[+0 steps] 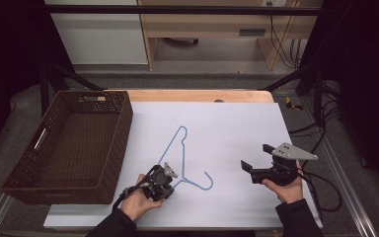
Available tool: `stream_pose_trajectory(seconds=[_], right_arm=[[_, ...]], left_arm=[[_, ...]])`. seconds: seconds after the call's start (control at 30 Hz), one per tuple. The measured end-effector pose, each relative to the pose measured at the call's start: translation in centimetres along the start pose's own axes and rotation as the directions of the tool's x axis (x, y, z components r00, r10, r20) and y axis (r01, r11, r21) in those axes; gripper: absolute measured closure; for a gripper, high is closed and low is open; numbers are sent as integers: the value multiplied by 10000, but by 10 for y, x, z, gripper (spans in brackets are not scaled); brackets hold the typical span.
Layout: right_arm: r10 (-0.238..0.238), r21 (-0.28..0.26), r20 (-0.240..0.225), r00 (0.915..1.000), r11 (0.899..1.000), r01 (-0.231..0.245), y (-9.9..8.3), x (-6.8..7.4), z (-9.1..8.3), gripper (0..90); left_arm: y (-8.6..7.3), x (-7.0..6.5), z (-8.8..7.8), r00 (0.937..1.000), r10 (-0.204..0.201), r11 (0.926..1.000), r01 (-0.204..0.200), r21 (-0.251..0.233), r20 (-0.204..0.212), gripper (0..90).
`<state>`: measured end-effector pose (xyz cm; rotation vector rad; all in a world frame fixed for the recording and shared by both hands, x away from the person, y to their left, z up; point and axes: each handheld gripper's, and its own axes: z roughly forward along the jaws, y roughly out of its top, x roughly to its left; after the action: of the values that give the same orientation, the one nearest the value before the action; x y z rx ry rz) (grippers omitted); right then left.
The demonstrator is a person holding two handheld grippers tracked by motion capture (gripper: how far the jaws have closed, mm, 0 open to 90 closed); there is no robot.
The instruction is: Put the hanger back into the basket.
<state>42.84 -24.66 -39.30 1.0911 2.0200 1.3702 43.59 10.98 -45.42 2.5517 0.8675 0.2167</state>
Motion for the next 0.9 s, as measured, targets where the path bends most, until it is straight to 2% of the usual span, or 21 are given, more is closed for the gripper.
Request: stream_pose_trajectory(seconds=[0.27, 0.4, 0.47, 0.57, 0.9], right_arm=[[7, -8, -68, 10000, 10000, -7, 0, 0, 0, 30], [42, -24, -127, 9999, 10000, -43, 0, 0, -1, 33], [101, -46, -181, 9998, 9999, -102, 0, 1, 0, 36], [80, -10, -220, 9997, 10000, -80, 0, 2, 1, 36], [-52, 126, -492, 9988, 9999, 59, -2, 7, 5, 44]], left_arm=[[2, -3, 0, 9996, -109, 9998, 113, 156, -255, 867], [2, -5, 1, 9991, -182, 9998, 183, 34, -379, 868], [2, -7, 1, 9984, -88, 10000, 90, 32, -554, 870], [2, -7, 0, 9986, -80, 10000, 83, 51, -527, 871], [2, -3, -17, 9979, -315, 9966, 271, -782, -559, 872]])
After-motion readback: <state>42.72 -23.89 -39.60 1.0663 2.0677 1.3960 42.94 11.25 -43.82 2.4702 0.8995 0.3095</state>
